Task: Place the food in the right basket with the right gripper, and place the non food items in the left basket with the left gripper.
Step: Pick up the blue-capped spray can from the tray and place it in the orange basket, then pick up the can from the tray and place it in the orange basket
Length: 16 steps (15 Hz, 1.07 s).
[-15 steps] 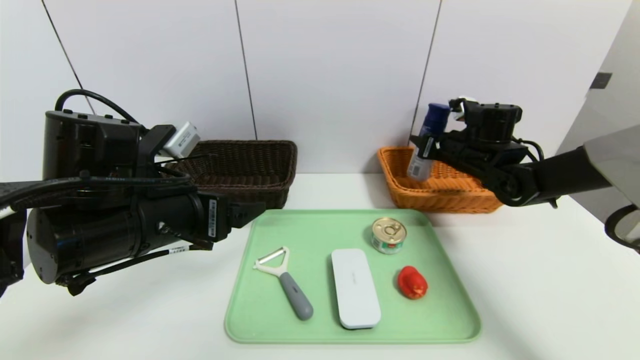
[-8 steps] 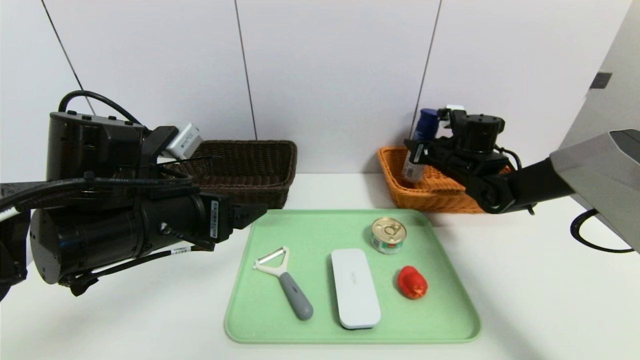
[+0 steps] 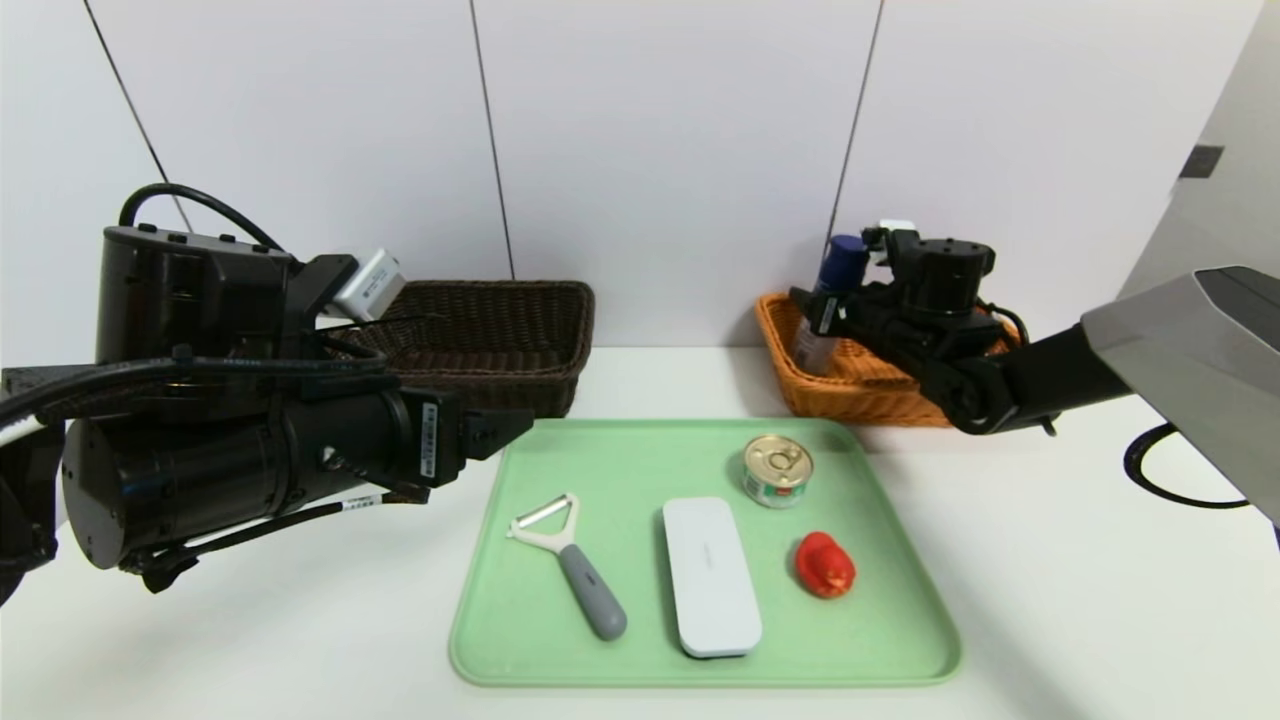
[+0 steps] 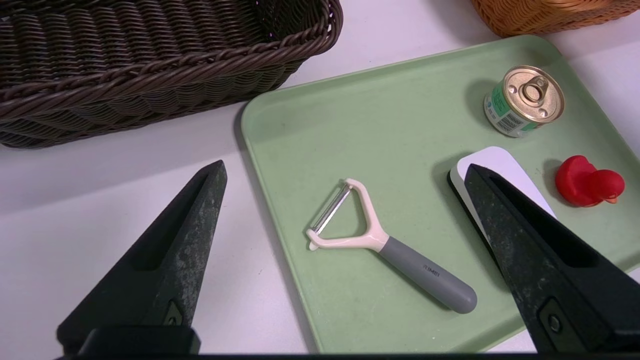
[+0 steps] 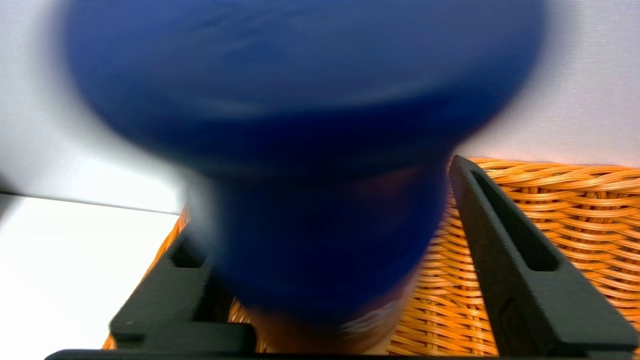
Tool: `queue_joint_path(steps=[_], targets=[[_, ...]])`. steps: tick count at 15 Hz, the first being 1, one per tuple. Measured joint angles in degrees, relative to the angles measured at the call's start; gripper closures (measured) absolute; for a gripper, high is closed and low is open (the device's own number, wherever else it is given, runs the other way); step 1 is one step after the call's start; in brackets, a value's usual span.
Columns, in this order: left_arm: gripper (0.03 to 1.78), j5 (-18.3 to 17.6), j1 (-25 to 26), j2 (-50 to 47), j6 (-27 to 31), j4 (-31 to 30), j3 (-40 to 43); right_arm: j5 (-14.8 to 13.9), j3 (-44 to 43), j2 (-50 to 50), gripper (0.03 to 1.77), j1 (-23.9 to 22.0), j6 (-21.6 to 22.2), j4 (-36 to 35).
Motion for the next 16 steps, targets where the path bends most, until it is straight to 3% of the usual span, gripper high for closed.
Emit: queue_joint_path(steps=[4, 8, 11, 16], targets=[[0.12, 0.2, 0.0, 0.0, 0.1, -0.06, -0.05, 0.33, 0.18, -2.69, 0.31, 0.72, -0.02, 1.33], [0.12, 0.85, 0.06, -0.02, 0.18, -0.06, 0.15, 0.94, 0.16, -10.53, 0.22, 3.23, 0.12, 8.87], [0.12, 0.55, 0.11, -0.13, -0.06, -0.09, -0.55, 0.8, -1.08, -18.13, 0.18, 5.27, 0.15, 19.52], [0.12, 0.44, 0.02, -0.27, -0.74, 0.02, -0.66, 0.74, -8.08, -30.21, 0.14, 7.96, 0.63, 44.22]])
